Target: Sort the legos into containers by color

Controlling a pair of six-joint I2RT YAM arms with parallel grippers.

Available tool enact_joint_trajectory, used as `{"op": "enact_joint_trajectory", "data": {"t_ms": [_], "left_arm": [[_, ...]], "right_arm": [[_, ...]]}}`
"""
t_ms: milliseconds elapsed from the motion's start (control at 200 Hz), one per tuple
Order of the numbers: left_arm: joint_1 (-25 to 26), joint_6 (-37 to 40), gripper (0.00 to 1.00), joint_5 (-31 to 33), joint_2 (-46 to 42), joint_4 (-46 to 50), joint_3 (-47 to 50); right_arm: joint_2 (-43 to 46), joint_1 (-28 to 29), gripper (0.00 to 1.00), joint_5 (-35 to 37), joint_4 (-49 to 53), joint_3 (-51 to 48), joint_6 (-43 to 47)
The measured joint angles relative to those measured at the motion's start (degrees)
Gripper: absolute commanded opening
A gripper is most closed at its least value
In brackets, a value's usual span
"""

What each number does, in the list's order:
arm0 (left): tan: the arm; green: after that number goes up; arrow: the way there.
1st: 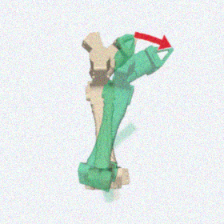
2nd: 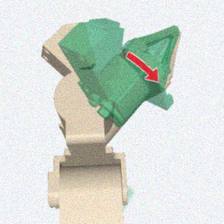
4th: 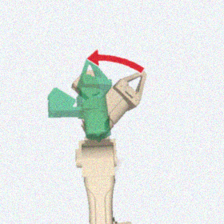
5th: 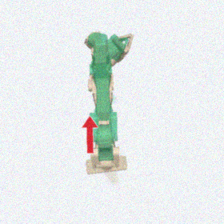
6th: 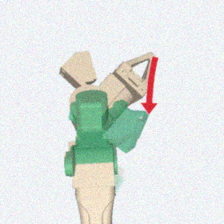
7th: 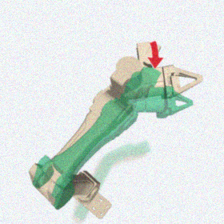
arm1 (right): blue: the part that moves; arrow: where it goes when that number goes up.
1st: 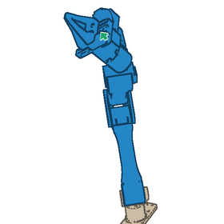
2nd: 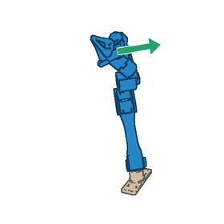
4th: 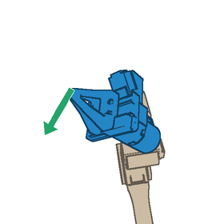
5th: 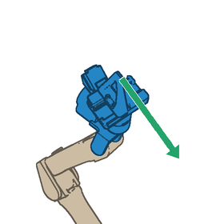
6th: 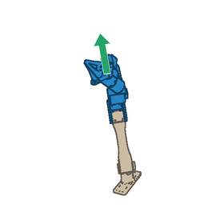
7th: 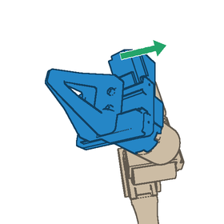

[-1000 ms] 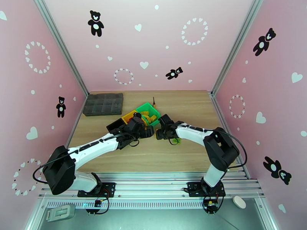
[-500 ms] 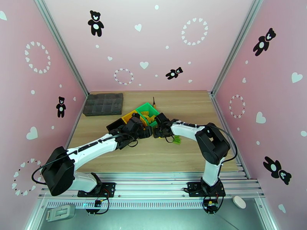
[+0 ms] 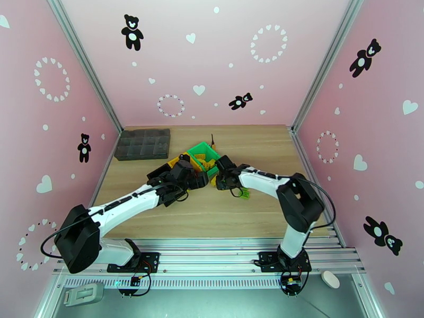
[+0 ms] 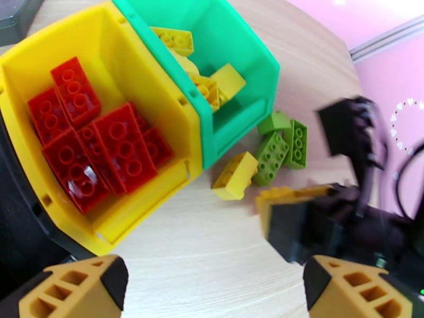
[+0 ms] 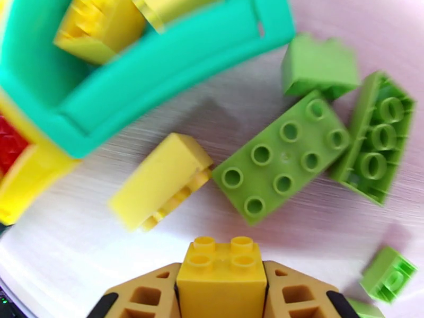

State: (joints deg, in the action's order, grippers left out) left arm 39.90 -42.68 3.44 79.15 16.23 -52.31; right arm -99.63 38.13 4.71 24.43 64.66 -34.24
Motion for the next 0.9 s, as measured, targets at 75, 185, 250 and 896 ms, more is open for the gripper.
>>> {"op": "enact_joint_trajectory", "data": {"t_ms": [75, 185, 250, 896], "left_arm": [[-1.3, 0.1, 0.94, -0.7, -0.5, 0.0, 0.0], [-3.2, 0.3, 0.94, -2.2, -1.0, 0.1, 0.0], [-4.5, 0.5, 0.94, -3.4, -1.4, 0.0, 0.0], [-8.7, 0.4, 0.95, -6.3, -6.9, 0.1, 2.9]], "right_arm": [[1.3, 0.0, 0.27, 0.1, 1.2, 1.7, 0.5], [0.6, -0.3, 0.27, 0.0, 2.8, 7.3, 1.5], [-1.1, -0.7, 0.27, 0.0, 3.5, 12.1, 1.9], [-20.3, -3.0, 0.54, -1.3, 10.0, 38.5, 3.5]]}}
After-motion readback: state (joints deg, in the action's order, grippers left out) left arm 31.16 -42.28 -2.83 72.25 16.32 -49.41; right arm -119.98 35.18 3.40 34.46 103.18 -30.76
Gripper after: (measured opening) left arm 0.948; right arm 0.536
